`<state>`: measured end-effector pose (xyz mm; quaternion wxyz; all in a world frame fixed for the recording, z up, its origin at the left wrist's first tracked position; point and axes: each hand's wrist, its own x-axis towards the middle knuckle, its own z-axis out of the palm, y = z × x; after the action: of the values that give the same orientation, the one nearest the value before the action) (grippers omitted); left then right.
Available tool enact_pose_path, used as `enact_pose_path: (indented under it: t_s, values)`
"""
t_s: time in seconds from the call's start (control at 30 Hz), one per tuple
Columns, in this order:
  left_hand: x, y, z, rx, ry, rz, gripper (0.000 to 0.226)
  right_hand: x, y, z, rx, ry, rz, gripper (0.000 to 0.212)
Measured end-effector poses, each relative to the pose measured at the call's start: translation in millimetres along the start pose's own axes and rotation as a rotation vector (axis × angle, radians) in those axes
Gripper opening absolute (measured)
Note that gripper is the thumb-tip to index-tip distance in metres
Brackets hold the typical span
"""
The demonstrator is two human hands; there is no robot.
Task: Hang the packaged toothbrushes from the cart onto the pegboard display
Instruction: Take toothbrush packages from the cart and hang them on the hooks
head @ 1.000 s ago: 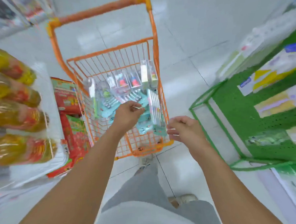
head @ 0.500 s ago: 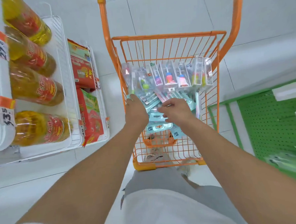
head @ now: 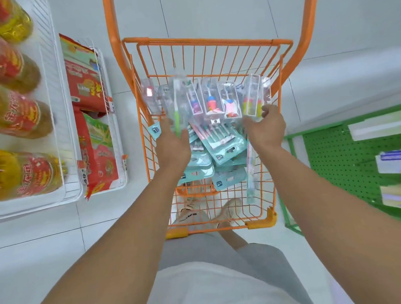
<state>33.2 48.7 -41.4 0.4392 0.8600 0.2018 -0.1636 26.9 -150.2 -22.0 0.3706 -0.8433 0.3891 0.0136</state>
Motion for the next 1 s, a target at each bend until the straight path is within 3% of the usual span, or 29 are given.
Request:
enact_pose_path:
  t_s: [0.1,0.2,0.43,0.5,0.6,0.67,0.73,0.83,0.93,1.0]
  values:
    - [-9,19,-8,-0.264,-0.153,0.024,0.031,30,-1,2,-0.143,-0.063,0.025,0.056]
    - [-9,36,-12,-0.515,-0.302,-0.188,0.036,53,-5,13,-0.317,-0.071,-0.034,0.045]
    - [-14,44,-23,-0.446,-0.396,-0.175,0.082,60,-7,20,-0.53,-0.087,-0.033,0.037]
    - [-19,51,-27,-0.479,-0.403,-0.154,0.079,55,-11,11,-0.351,-0.056,0.017,0.026]
    - [-24,66,-32,-0.499,-0.419,-0.097,0.059,42,-24,-22,0.171,-0.069,0.202,0.028]
    - [-27,79,-32,-0.464,-0.474,-0.018,0.042,21,-28,-56,0.562,-0.213,0.347,0.028]
    - [-31,91,-28,-0.44,-0.531,0.052,0.039,-3,-25,-91,0.803,-0.338,0.375,0.028]
    - [-36,110,-15,-0.291,-0.524,0.229,0.052,-32,-10,-134,1.007,-0.364,0.334,0.022]
    - [-47,131,4,-0.287,-0.48,0.399,0.032,-53,14,-168,1.084,-0.253,0.336,0.017]
    - [-59,147,17,-0.271,-0.548,0.514,0.022,-65,34,-189,1.096,-0.149,0.342,0.012]
